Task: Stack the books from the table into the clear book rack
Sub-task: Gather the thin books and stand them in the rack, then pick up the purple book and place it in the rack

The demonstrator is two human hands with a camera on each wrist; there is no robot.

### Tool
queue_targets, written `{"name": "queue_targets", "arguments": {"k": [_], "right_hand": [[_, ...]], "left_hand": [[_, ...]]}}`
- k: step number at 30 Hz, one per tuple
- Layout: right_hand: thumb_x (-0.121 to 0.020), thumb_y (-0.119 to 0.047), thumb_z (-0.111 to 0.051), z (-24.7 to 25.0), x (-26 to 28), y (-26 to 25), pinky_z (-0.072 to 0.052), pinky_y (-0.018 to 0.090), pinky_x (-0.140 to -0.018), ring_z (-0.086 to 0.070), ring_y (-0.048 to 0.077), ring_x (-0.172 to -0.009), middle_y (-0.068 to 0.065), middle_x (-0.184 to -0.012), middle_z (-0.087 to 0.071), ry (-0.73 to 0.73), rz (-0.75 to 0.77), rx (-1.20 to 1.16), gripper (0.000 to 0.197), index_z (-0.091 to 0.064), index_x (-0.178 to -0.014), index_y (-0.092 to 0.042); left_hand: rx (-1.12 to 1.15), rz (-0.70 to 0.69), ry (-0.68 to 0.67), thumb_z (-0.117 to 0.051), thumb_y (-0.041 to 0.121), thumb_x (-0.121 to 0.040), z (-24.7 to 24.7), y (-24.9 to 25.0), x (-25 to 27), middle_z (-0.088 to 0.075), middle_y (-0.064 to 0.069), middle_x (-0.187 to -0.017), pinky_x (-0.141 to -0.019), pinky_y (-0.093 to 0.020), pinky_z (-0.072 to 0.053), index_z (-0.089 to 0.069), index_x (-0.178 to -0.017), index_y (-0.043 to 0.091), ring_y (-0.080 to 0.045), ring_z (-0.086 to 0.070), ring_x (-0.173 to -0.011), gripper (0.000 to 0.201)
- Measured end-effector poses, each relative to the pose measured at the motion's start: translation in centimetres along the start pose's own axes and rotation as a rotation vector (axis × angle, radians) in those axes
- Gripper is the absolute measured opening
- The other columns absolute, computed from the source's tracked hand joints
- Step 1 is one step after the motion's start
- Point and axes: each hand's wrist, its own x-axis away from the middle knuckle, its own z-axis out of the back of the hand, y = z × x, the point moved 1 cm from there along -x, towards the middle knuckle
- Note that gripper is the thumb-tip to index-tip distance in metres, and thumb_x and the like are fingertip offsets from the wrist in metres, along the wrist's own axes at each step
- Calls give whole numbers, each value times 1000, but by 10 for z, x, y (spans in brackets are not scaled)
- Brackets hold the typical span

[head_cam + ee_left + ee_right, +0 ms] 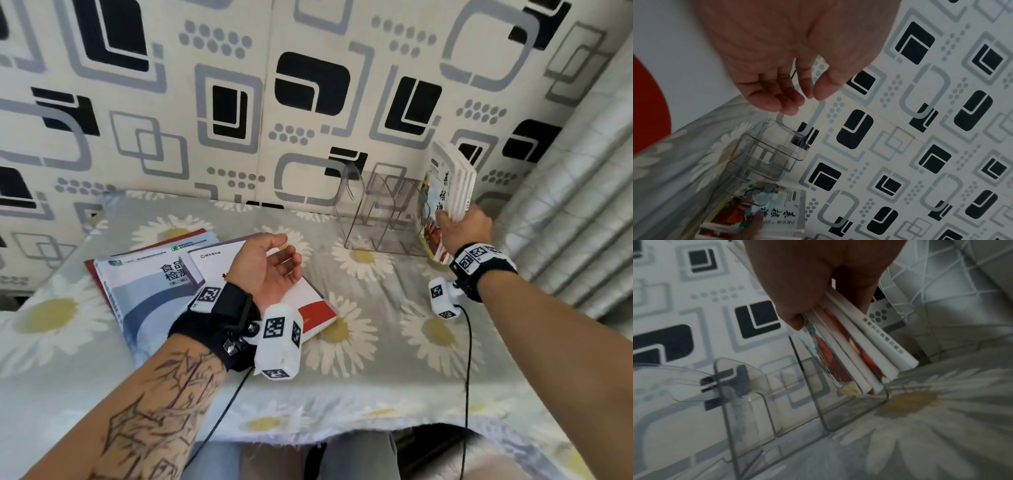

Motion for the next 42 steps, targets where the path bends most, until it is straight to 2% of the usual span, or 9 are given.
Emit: {"name": "queue_targets", "arguments": {"k": [12, 20, 23, 26, 28, 31, 36, 39, 42], "right_hand": [[-80, -35, -75, -24, -22, 7, -54, 43, -93, -63, 40, -110, 23, -122, -64, -161, -3, 144, 61, -55, -131, -7], [-70, -41, -81, -9, -15, -5, -55, 42, -86, -62, 39, -109, 20, -120, -62, -310, -152, 370, 89, -40, -135, 4], [-75, -34, -77, -6, 5, -13, -51, 41, -93, -59, 40, -114, 19, -127, -59, -138, -255, 77, 76, -36, -130, -1], [-75, -34, -72, -8, 34, -32, -57, 38, -79, -62, 33, -91, 15, -109, -62, -98, -430, -196, 58, -44, -118, -8], [-79, -29, -68, -17, 55, -47, -49, 26, -48, -53, 23, -61, 8, -79, -56, -311, -531, -381, 39, -57, -112, -10], [-88, -19, -63, -37, 84, -70, -39, 22, -41, -45, 17, -55, 2, -75, -47, -704, -537, -555, 9, -61, -93, -11], [-82, -28, -70, -67, 135, -99, -51, 24, -56, -60, 23, -64, 10, -79, -65, -1003, -483, -508, 21, -62, -89, -10], [-70, -29, -76, -79, 152, -112, -51, 31, -66, -63, 24, -69, 9, -84, -71, -970, -380, -459, 32, -72, -90, -5], [-72, -27, -78, -83, 160, -120, -59, 33, -70, -74, 26, -78, 9, -91, -77, -960, -323, -377, 37, -72, -100, -3]], "left_hand": [[5, -25, -15, -56, 10, -86, 1, -3, 0, -54, -6, -74, -50, -26, -47, -55, -87, 12, -19, -53, -60, 2], [-73, -144, 3, -53, 8, -89, 0, 4, 14, -56, -6, -73, -52, -26, -46, -59, -87, 13, -20, -54, -59, 8], [-132, -281, 39, -49, 3, -87, 8, 17, 23, -55, -5, -71, -53, -26, -43, -59, -85, 13, -20, -54, -59, 14], [-282, -486, 212, -50, 0, -80, 19, 38, 30, -57, -1, -67, -54, -26, -41, -60, -78, 15, -18, -52, -61, 18], [-356, -601, 349, -53, 4, -75, 29, 53, 36, -62, -3, -74, -65, -32, -44, -62, -76, 18, -24, -57, -72, 16], [-359, -548, 445, -60, -1, -79, 46, 68, 43, -73, -18, -103, -91, -37, -45, -73, -95, 5, -34, -64, -106, 22], [-621, -457, 517, -53, 9, -82, 59, 64, 54, -56, -14, -63, -63, -29, -42, -59, -61, 11, -19, -52, -54, 22], [-543, -384, 508, -57, 14, -73, 52, 63, 63, -52, -8, -59, -64, -33, -45, -55, -64, 13, -20, -47, -51, 10], [-443, -274, 453, -52, 13, -70, 46, 68, 70, -45, -12, -51, -46, -20, -37, -52, -68, 6, -21, -42, -36, 8]]}}
